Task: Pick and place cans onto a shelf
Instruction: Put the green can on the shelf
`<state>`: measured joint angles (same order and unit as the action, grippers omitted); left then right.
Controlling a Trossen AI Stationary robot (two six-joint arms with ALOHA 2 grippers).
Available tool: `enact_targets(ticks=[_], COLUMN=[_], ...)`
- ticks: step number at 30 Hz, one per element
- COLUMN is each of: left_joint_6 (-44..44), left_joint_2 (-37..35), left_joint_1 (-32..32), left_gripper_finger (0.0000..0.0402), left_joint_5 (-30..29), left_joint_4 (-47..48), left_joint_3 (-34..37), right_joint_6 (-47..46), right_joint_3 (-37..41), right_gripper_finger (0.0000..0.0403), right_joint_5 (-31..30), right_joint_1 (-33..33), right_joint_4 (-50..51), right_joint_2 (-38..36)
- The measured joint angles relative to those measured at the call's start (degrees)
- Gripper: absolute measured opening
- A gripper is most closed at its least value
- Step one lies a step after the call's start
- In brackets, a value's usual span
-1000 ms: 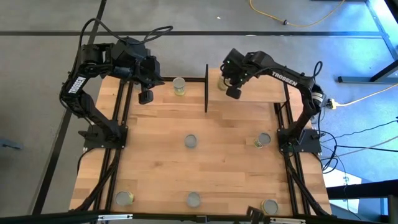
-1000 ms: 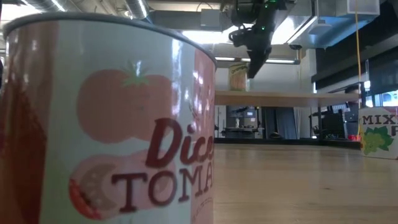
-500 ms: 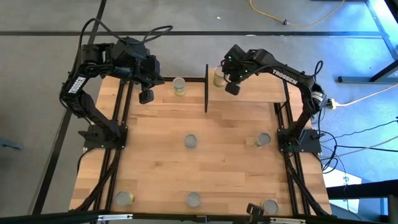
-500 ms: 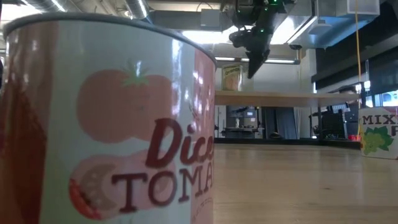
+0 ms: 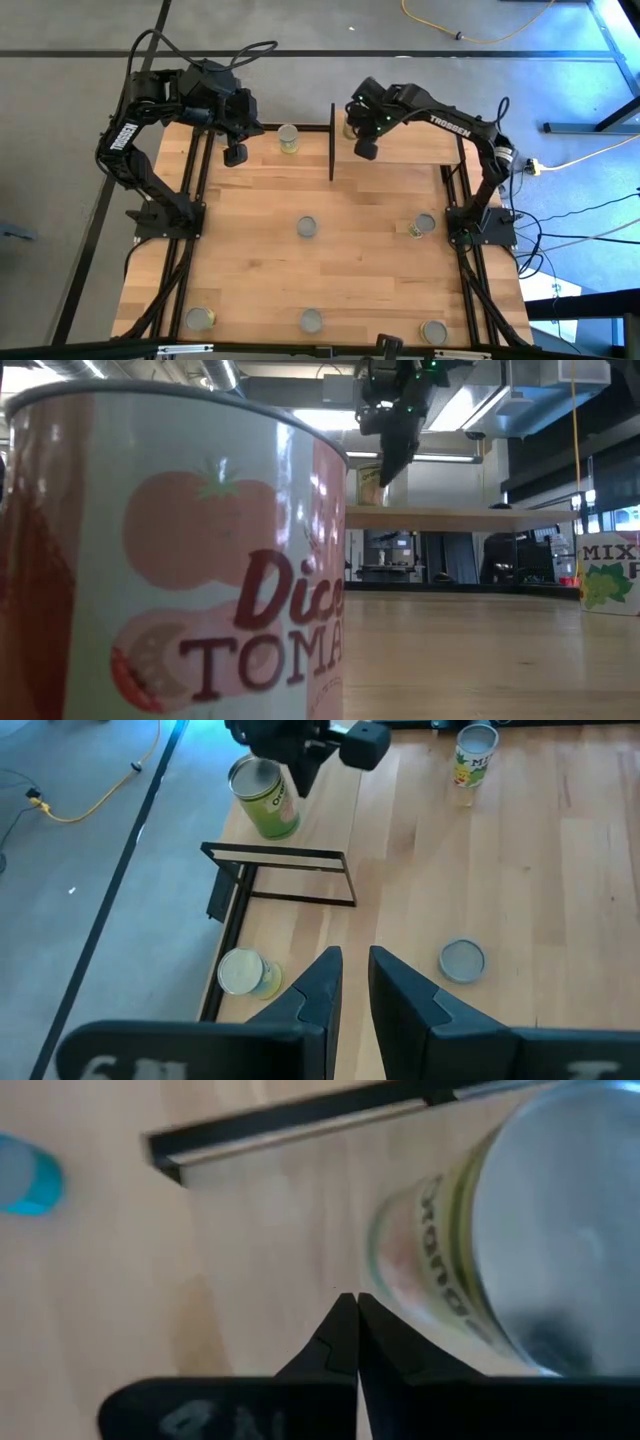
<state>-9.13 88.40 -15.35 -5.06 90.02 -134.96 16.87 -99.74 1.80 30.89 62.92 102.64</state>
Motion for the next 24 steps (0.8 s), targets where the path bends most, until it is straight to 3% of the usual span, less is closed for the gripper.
enact_targets(ticks=[8, 14, 24], left_joint_6=[0.0, -0.4, -0.4], left_joint_2=[0.0, 0.0, 0.0], left_joint_1=[0.0, 0.0, 0.0], left_gripper_finger=[0.0046, 0.0046, 0.0046], left_joint_5=[0.0, 0.0, 0.0], left_joint_4=[0.0, 0.0, 0.0], left_joint_3=[0.0, 0.0, 0.0], right_joint_6=[1.9, 3.8, 5.5], right_joint_3=[0.0, 0.0, 0.0], right_gripper_finger=[0.0000, 0.0000, 0.0000], right_joint_5=[-1.2, -7.8, -6.9], right_joint_1=[0.1, 0.1, 0.4], right_joint_4=[-4.0, -5.9, -8.3], right_joint_2=[0.4, 0.4, 0.4])
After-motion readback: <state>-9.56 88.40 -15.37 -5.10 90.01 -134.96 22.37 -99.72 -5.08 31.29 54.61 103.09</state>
